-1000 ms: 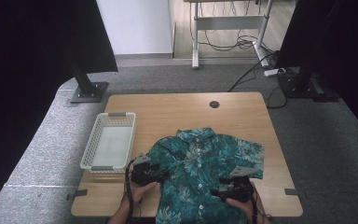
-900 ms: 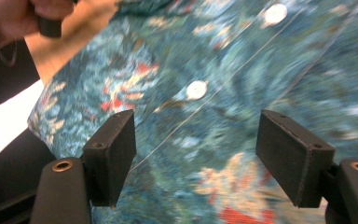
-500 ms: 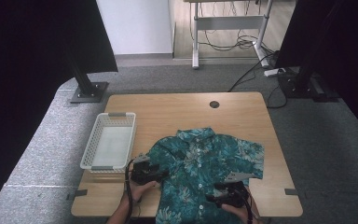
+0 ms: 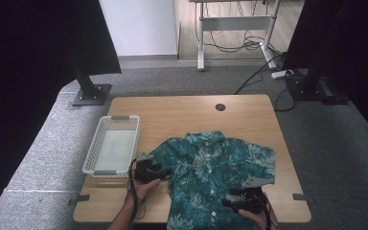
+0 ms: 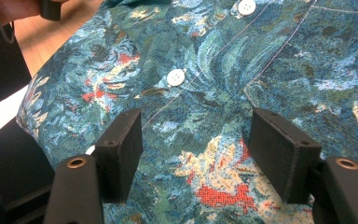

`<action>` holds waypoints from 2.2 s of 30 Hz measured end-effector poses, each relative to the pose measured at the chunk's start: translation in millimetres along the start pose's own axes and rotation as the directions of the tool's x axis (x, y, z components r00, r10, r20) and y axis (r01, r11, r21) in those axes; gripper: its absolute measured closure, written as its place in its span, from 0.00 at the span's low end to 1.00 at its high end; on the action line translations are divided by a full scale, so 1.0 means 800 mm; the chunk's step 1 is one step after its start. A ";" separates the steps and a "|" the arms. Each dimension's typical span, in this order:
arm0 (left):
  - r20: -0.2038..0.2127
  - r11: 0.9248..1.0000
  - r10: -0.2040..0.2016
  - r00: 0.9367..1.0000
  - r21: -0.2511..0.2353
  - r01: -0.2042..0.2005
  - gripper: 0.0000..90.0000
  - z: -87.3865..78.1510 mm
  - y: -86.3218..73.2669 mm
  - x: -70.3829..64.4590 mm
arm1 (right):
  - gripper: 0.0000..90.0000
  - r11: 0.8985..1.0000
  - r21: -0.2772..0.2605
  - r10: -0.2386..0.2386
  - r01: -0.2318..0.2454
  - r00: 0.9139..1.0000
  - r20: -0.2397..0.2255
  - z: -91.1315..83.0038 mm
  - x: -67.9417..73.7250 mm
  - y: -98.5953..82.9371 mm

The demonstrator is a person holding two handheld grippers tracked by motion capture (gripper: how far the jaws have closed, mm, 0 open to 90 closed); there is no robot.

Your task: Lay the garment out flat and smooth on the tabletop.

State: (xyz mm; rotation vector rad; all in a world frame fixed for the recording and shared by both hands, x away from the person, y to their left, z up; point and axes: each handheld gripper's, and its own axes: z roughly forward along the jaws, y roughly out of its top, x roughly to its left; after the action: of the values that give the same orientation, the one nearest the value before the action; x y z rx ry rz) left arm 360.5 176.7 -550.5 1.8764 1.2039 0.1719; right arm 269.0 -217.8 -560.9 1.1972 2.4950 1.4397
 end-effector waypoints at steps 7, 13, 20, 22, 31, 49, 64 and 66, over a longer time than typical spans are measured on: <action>-0.065 1.000 -0.025 0.998 -0.005 0.025 0.40 0.006 0.012 0.008 | 0.40 1.000 0.010 0.012 -0.012 1.000 -0.001 -0.010 -0.011 -0.001; -0.086 1.000 -0.025 0.996 -0.006 0.024 0.39 0.008 0.016 0.011 | 0.40 1.000 0.014 0.015 -0.015 1.000 -0.002 -0.014 -0.014 -0.002; 0.003 0.998 0.046 0.999 -0.030 -0.046 0.38 -0.009 0.002 -0.011 | 0.40 1.000 0.016 0.015 -0.015 1.000 0.002 -0.014 -0.014 -0.001; 0.045 0.997 0.065 0.997 -0.044 -0.063 0.38 -0.017 -0.004 -0.021 | 0.40 1.000 0.016 0.016 -0.016 1.000 0.002 -0.014 -0.014 -0.001; 0.228 0.986 0.166 0.959 -0.022 -0.166 0.39 -0.031 -0.033 -0.064 | 0.39 1.000 0.012 0.026 -0.026 1.000 -0.005 -0.014 -0.015 -0.002; 0.267 0.986 0.142 0.953 0.048 -0.161 0.37 -0.014 -0.048 -0.060 | 0.39 1.000 0.021 0.016 -0.016 1.000 -0.004 -0.014 -0.016 0.000; 0.220 0.991 0.103 0.970 0.066 -0.120 0.38 -0.024 -0.034 -0.025 | 0.39 0.999 0.038 0.020 -0.022 0.999 0.034 -0.020 -0.022 0.003; 0.219 0.990 0.101 0.970 0.070 -0.119 0.38 -0.024 -0.034 -0.024 | 0.39 0.999 0.036 0.027 -0.028 0.999 0.029 -0.019 -0.024 0.004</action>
State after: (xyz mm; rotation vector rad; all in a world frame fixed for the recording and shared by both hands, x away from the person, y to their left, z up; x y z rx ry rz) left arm 321.9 176.9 -552.1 1.9785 0.9735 -0.0216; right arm 278.6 -240.4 -556.3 1.2538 2.5063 1.3784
